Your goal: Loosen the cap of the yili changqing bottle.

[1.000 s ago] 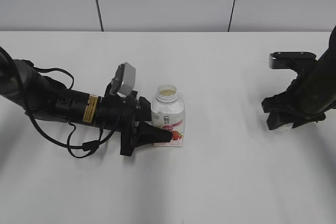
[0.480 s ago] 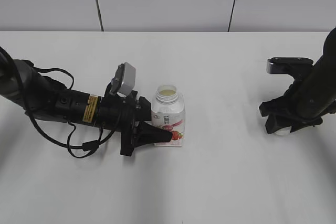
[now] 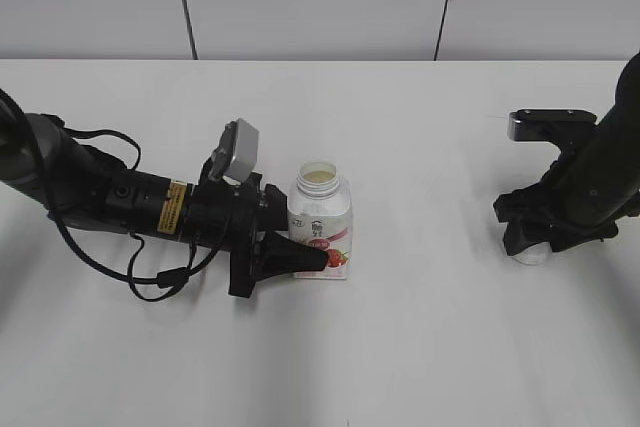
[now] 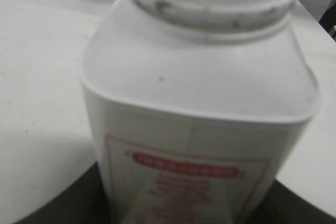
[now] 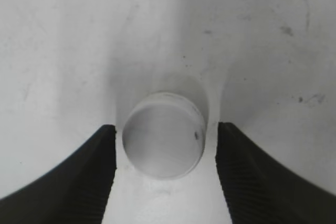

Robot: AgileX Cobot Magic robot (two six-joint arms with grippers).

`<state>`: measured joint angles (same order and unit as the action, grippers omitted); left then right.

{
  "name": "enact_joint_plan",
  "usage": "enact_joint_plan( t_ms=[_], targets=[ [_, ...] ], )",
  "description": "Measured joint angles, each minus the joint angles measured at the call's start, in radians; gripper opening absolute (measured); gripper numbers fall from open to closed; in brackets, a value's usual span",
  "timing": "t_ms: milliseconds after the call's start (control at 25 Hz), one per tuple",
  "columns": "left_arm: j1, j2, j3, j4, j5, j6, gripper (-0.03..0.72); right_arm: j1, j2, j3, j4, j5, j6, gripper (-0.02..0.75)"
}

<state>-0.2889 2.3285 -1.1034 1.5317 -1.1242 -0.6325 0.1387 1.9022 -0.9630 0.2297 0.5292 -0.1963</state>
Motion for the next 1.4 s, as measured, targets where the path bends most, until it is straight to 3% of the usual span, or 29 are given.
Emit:
enact_joint_plan(
  t_ms=[200,1000,1400],
  targets=[
    [0.000,0.000,0.000,0.000,0.000,0.000,0.377,0.000,0.000,0.000,0.000,0.000,0.000,0.504],
    [0.000,0.000,0.000,-0.013,0.002,-0.003,0.377,0.000,0.000,0.000,0.023,-0.002,0.025,0.508],
    [0.000,-0.007,0.000,-0.010,-0.027,-0.003,0.505,0.000,0.000,0.000,0.025,-0.002,0.026,0.508]
  ],
)
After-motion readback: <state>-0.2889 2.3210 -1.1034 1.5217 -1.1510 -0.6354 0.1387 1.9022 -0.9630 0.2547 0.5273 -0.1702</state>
